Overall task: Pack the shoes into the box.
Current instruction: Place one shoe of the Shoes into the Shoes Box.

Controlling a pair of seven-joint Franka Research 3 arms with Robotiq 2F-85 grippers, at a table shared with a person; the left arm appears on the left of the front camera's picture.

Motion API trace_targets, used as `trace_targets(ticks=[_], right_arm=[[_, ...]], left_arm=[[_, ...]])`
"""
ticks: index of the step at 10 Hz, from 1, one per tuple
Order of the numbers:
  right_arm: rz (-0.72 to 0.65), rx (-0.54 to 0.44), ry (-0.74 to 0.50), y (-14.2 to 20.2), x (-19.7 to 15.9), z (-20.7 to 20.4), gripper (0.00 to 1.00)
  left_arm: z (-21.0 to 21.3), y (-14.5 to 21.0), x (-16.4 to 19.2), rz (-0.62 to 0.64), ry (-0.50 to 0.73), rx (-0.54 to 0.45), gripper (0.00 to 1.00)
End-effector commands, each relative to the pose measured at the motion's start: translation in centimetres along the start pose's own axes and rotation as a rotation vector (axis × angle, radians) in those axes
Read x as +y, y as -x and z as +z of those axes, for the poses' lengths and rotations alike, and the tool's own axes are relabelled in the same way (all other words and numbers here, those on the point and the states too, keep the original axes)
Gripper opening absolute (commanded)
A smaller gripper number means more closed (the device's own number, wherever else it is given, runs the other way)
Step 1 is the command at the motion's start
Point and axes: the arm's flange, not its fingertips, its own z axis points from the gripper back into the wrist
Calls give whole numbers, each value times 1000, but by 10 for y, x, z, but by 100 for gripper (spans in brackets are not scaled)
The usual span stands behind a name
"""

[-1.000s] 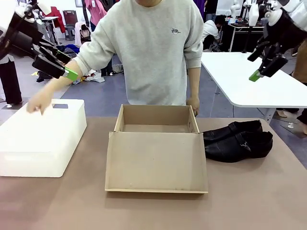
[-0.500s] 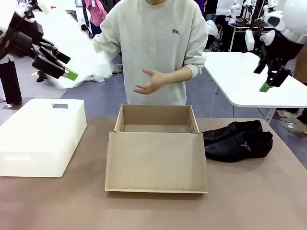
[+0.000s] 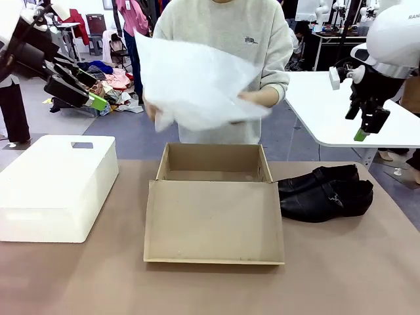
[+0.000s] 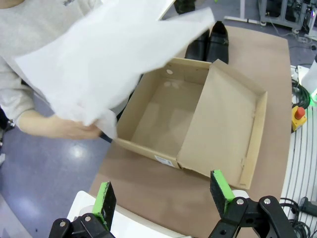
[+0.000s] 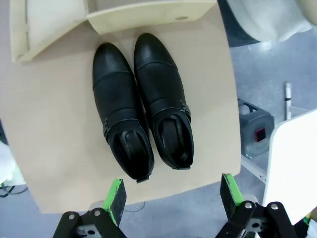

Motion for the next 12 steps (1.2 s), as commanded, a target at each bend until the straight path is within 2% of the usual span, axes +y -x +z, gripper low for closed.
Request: trace_targets(ticks=[1, 4, 5, 8, 12], right_arm=[[12, -8, 17, -1, 6, 9, 100], [6, 2, 9, -3, 2, 5, 100], [9, -5, 67, -11, -1, 1, 100], [73, -29, 27, 5, -19, -19, 100], [71, -1, -26, 19, -38, -57, 100]], left_arm=[[0, 3, 1, -14, 15, -13, 100], [0, 3, 1, -14, 15, -13, 100], [0, 3, 1, -14, 15, -13, 100], [0, 3, 1, -14, 15, -13, 100], [0, 3, 1, -14, 15, -13, 100]])
